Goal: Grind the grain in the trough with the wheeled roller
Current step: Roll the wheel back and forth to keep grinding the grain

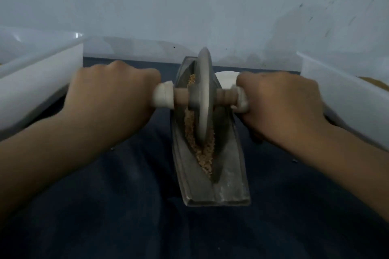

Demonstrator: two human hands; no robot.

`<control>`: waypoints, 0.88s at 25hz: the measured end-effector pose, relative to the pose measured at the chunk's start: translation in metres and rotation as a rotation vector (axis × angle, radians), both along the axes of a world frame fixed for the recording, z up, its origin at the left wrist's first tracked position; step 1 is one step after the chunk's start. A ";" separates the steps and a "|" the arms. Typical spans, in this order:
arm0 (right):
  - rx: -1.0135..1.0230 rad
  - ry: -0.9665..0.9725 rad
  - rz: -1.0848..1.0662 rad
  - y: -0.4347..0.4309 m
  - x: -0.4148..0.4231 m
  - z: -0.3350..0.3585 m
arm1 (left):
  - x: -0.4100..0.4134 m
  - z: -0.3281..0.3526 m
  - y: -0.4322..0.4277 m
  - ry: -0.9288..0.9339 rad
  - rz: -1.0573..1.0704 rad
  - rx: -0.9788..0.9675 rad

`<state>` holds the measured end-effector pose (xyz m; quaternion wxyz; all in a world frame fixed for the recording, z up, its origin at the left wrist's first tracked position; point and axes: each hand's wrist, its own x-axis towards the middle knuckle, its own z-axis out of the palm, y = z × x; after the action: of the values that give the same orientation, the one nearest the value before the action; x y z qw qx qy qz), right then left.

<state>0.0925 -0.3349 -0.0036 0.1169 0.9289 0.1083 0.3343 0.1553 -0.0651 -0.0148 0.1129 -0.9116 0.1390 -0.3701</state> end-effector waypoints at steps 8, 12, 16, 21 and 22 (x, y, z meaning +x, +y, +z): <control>0.188 -0.044 0.016 -0.006 0.076 -0.023 | 0.029 0.021 -0.034 -0.046 -0.005 0.071; -0.023 -0.005 0.044 0.001 0.024 0.006 | -0.020 0.020 -0.008 0.373 -0.062 -0.102; -0.037 0.049 0.087 0.001 -0.035 0.022 | -0.075 0.036 0.013 0.463 -0.067 -0.041; 0.036 -0.002 0.188 -0.008 -0.042 0.009 | -0.077 0.035 0.011 0.163 -0.097 0.058; 0.046 -0.002 0.160 -0.008 -0.032 0.002 | -0.068 0.028 0.006 0.122 -0.081 0.067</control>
<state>0.0605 -0.3428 -0.0021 0.0687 0.9194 0.1744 0.3459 0.0870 -0.0596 0.0136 0.1196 -0.9217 0.1946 -0.3135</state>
